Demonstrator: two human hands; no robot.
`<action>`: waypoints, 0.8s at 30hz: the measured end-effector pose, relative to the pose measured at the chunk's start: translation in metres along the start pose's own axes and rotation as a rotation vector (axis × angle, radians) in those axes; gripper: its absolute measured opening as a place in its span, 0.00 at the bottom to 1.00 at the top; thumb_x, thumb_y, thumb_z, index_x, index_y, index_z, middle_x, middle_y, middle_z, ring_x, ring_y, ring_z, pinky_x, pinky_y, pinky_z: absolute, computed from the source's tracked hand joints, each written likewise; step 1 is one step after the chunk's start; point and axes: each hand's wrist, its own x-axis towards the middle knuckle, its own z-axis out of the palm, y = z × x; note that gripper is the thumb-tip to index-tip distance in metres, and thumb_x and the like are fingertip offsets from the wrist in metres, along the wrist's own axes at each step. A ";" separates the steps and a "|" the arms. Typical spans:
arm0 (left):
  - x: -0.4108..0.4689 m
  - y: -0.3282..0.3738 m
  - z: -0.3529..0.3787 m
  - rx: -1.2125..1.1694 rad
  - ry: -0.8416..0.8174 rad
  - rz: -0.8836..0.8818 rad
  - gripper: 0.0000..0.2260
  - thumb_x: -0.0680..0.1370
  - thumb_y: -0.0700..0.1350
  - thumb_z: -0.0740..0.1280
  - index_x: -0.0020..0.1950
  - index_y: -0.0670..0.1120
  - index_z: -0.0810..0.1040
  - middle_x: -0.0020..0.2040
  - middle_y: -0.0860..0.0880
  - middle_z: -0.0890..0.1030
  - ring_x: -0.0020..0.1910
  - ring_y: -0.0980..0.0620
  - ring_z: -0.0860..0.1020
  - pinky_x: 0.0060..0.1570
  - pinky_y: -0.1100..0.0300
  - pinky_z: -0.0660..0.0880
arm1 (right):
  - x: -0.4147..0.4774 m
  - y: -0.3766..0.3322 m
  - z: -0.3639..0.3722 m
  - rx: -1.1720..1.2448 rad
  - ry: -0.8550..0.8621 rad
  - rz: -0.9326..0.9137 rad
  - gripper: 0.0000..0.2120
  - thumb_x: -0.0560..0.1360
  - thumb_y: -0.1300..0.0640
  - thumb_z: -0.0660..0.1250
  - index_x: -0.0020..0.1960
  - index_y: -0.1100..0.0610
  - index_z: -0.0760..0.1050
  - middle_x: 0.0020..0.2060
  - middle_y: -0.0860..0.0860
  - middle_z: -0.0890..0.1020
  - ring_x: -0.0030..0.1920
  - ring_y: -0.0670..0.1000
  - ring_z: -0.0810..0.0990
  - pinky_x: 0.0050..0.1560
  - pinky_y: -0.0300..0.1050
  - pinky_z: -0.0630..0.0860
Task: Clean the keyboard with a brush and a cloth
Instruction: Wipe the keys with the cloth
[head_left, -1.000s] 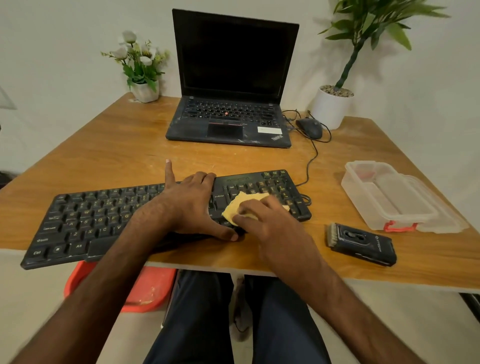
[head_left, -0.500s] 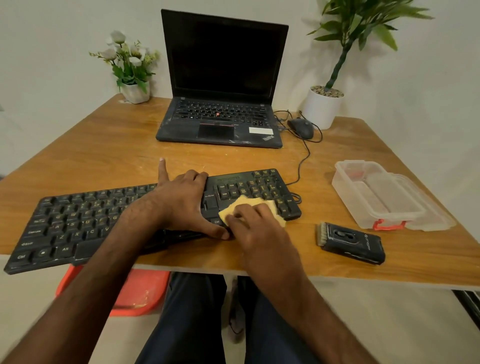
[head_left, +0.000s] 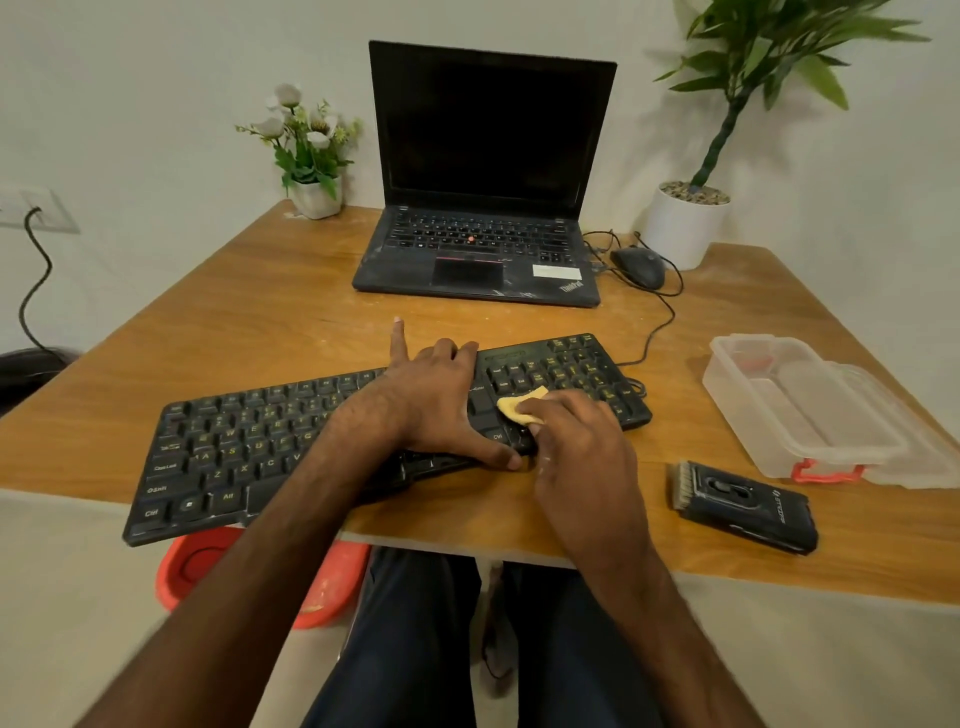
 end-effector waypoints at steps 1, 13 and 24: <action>-0.002 0.000 0.001 -0.013 -0.007 -0.011 0.67 0.56 0.83 0.57 0.82 0.43 0.43 0.79 0.42 0.60 0.79 0.44 0.59 0.72 0.30 0.31 | 0.000 0.000 0.000 -0.008 0.000 0.006 0.17 0.71 0.68 0.71 0.58 0.57 0.80 0.54 0.52 0.80 0.54 0.52 0.76 0.50 0.42 0.73; -0.041 -0.042 -0.001 -0.056 0.025 -0.021 0.63 0.60 0.76 0.71 0.81 0.50 0.40 0.79 0.46 0.62 0.78 0.48 0.60 0.72 0.35 0.26 | 0.004 0.008 -0.001 0.206 0.055 0.077 0.13 0.77 0.65 0.67 0.58 0.56 0.81 0.54 0.49 0.80 0.55 0.48 0.77 0.54 0.39 0.73; -0.025 -0.044 -0.005 -0.150 -0.013 0.001 0.62 0.61 0.73 0.74 0.81 0.49 0.42 0.80 0.47 0.60 0.79 0.49 0.58 0.69 0.37 0.22 | 0.019 0.010 -0.011 0.018 0.012 0.130 0.16 0.78 0.63 0.65 0.66 0.55 0.76 0.60 0.51 0.76 0.59 0.49 0.72 0.54 0.38 0.68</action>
